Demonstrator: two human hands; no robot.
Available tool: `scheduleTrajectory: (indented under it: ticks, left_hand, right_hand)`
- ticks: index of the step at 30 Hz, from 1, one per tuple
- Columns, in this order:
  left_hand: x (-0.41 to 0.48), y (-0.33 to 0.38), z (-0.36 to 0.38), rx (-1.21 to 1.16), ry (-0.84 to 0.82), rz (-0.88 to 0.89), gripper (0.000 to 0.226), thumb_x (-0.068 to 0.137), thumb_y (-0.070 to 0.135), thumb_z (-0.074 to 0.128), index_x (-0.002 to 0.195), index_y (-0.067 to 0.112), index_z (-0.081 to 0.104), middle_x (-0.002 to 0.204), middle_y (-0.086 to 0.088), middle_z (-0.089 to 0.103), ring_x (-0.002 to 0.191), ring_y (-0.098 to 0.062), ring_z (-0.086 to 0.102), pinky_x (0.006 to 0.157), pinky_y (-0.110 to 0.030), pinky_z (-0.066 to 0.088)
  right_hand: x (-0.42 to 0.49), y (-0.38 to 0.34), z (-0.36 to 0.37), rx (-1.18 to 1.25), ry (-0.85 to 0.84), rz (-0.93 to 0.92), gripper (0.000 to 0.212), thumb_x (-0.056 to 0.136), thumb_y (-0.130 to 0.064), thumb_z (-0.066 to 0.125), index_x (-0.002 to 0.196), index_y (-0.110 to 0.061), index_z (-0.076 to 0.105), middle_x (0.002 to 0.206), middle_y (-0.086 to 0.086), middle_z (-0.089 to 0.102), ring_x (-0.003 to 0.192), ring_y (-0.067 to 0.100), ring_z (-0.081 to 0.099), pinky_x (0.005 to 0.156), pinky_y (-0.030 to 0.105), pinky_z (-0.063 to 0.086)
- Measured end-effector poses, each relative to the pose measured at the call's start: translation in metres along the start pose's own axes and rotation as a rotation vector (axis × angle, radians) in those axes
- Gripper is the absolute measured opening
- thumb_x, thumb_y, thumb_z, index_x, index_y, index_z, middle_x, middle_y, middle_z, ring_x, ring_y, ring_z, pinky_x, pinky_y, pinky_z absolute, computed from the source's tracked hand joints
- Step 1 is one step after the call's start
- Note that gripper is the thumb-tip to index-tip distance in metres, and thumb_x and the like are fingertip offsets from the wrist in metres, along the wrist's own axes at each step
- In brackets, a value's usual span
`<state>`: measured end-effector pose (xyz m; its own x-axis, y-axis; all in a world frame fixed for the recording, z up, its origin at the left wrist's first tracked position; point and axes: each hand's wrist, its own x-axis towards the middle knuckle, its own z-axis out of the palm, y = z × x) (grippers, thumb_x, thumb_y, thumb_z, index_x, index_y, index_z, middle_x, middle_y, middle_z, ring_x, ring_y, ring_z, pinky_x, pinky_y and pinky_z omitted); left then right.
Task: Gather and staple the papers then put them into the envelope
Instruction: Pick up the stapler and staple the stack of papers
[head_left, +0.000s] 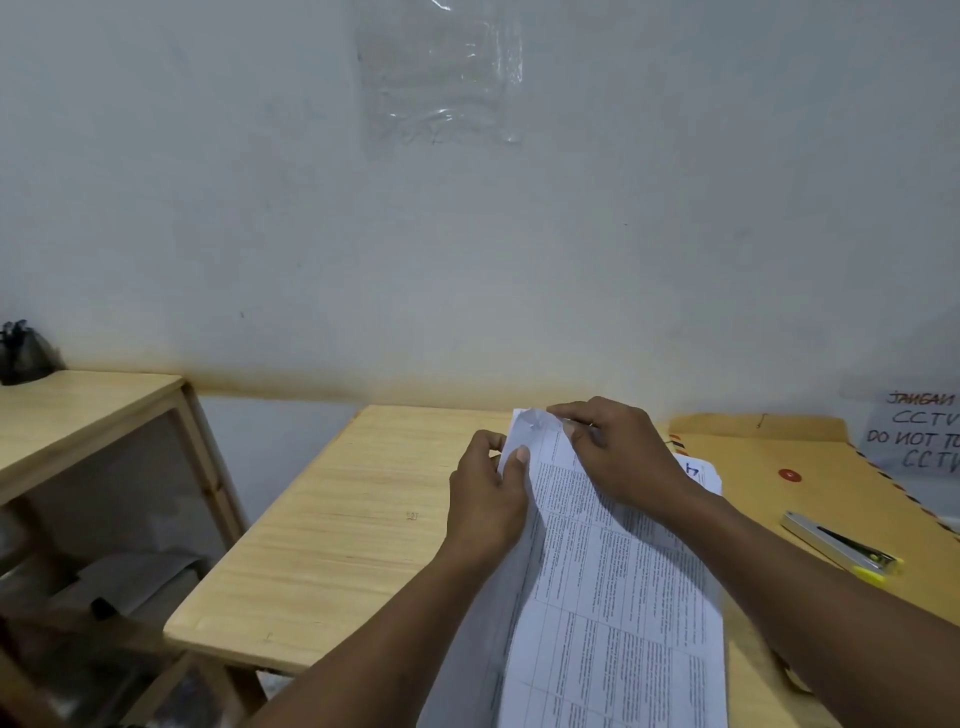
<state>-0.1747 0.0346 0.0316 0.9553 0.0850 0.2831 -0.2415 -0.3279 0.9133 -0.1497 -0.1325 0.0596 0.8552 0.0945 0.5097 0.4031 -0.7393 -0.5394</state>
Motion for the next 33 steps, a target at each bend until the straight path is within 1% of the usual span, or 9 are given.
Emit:
scheduleTrajectory:
  ticks: [4,8,11,13,16,19,24,28,33]
  left_hand:
    - [-0.003,0.002,0.000,-0.027,-0.016,0.048,0.009,0.103,0.030,0.046,0.103,0.022,0.050,0.079,-0.011,0.070,0.064,-0.015,0.059,0.056,-0.029,0.041]
    - [-0.004,0.001,0.000,0.005,-0.013,0.109,0.008,0.104,0.030,0.045,0.102,0.022,0.049,0.068,-0.006,0.064,0.055,-0.014,0.053,0.054,-0.031,0.038]
    - [-0.005,0.002,0.000,0.017,-0.013,0.143,0.007,0.104,0.029,0.044,0.104,0.024,0.048,0.075,-0.007,0.069,0.066,-0.025,0.064,0.056,-0.033,0.043]
    - [-0.005,0.003,-0.001,0.036,-0.016,0.161,0.007,0.104,0.029,0.043,0.105,0.024,0.048,0.076,-0.003,0.069,0.068,-0.019,0.065,0.056,-0.034,0.046]
    - [-0.007,0.006,-0.002,0.033,-0.022,0.168,0.008,0.104,0.028,0.045,0.106,0.023,0.050,0.079,0.004,0.068,0.073,-0.010,0.065,0.055,-0.024,0.046]
    - [-0.007,0.008,-0.003,-0.010,0.001,0.139,0.008,0.103,0.028,0.047,0.104,0.024,0.054,0.086,0.002,0.071,0.077,-0.010,0.066,0.063,-0.034,0.054]
    - [-0.002,0.005,-0.003,-0.003,0.006,0.141,0.005,0.100,0.029,0.051,0.101,0.028,0.055,0.088,-0.004,0.073,0.079,-0.017,0.070,0.072,-0.048,0.058]
    - [-0.002,0.006,-0.003,-0.043,-0.011,0.115,0.007,0.101,0.031,0.052,0.097,0.032,0.057,0.089,0.005,0.073,0.081,-0.012,0.071,0.072,-0.041,0.058]
    - [0.003,0.002,-0.004,-0.055,0.032,0.083,0.019,0.101,0.037,0.051,0.093,0.025,0.063,0.083,-0.001,0.075,0.078,-0.019,0.071,0.072,-0.044,0.056]
  right_hand:
    - [0.002,-0.002,0.000,0.002,0.020,-0.008,0.028,0.095,-0.020,0.055,0.117,-0.027,0.071,0.103,-0.002,0.072,0.099,0.018,0.064,0.087,0.037,0.051]
    - [0.005,-0.005,0.000,-0.009,0.032,-0.029,0.022,0.095,-0.030,0.056,0.110,-0.028,0.073,0.100,-0.007,0.073,0.095,0.014,0.063,0.084,0.036,0.051]
    - [0.007,-0.007,0.000,0.027,0.035,-0.046,0.019,0.095,-0.032,0.058,0.104,-0.027,0.074,0.095,-0.011,0.073,0.090,0.010,0.063,0.079,0.033,0.050]
    - [0.009,-0.008,0.000,0.061,0.045,-0.045,0.016,0.094,-0.032,0.059,0.096,-0.026,0.074,0.086,-0.013,0.071,0.083,0.008,0.062,0.073,0.029,0.047]
    - [0.011,-0.009,0.000,0.101,0.057,-0.023,0.013,0.093,-0.030,0.062,0.085,-0.026,0.071,0.077,-0.013,0.068,0.078,0.007,0.060,0.071,0.029,0.045]
    - [0.012,-0.010,-0.001,0.132,0.041,-0.014,0.012,0.092,-0.027,0.063,0.083,-0.024,0.070,0.075,-0.011,0.067,0.075,0.006,0.059,0.069,0.027,0.042]
    - [0.016,-0.017,-0.005,0.210,0.005,-0.002,0.012,0.088,-0.038,0.068,0.082,-0.027,0.069,0.070,-0.006,0.066,0.063,0.008,0.055,0.061,0.027,0.044]
    - [0.018,-0.019,-0.006,0.252,-0.009,0.004,0.017,0.088,-0.035,0.069,0.077,-0.023,0.067,0.068,-0.006,0.063,0.059,0.006,0.050,0.060,0.025,0.041]
    - [0.018,-0.022,-0.006,0.276,-0.063,0.009,0.016,0.089,-0.032,0.069,0.079,-0.020,0.068,0.064,-0.009,0.058,0.055,0.002,0.046,0.058,0.021,0.039]
